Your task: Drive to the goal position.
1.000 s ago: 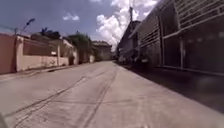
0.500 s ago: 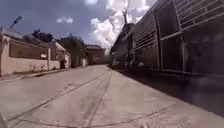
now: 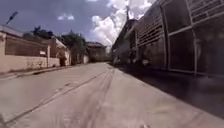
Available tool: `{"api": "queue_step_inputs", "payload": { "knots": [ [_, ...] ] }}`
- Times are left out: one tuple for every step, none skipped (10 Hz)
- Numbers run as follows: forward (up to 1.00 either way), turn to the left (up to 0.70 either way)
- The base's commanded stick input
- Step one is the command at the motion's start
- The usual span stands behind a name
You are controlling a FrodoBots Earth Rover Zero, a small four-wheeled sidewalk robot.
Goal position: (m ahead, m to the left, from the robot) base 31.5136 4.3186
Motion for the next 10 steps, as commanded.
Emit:
{"api": "queue_step_inputs", "payload": {
  "knots": [
    [0.85, 0.0],
    [0.85, 0.0],
    [0.85, 0.0],
    [0.85, 0.0],
    [0.85, 0.0],
    [0.85, -0.05],
    [0.85, -0.14],
    [0.85, -0.29],
    [0.85, -0.2],
    [0.85, -0.03]
  ]
}}
